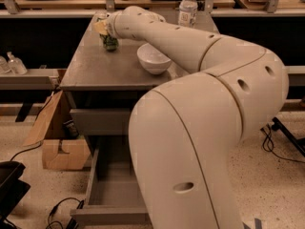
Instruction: Pick green can from middle drawer and place on counter
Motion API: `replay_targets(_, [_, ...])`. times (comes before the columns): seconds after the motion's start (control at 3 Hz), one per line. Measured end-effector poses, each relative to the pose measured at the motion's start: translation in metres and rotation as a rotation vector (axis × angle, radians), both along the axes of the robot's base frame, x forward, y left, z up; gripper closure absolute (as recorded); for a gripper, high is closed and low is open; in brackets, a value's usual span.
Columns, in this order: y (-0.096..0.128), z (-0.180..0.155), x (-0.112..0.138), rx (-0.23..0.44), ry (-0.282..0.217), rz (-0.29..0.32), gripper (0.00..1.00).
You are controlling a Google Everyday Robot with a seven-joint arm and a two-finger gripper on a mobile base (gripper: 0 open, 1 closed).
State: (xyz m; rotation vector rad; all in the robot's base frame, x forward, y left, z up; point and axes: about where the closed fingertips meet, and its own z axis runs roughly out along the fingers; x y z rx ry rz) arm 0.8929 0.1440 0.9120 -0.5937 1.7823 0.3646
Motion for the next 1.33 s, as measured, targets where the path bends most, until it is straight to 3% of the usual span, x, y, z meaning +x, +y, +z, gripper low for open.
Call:
replay_targets(1.0, [0.0056,-0.0045,-0.0005,-0.001,0.005,0.006,0.00])
replay_targets(1.33, [0.0057,-0.0046,-0.0005,-0.002,0.005,0.006,0.00])
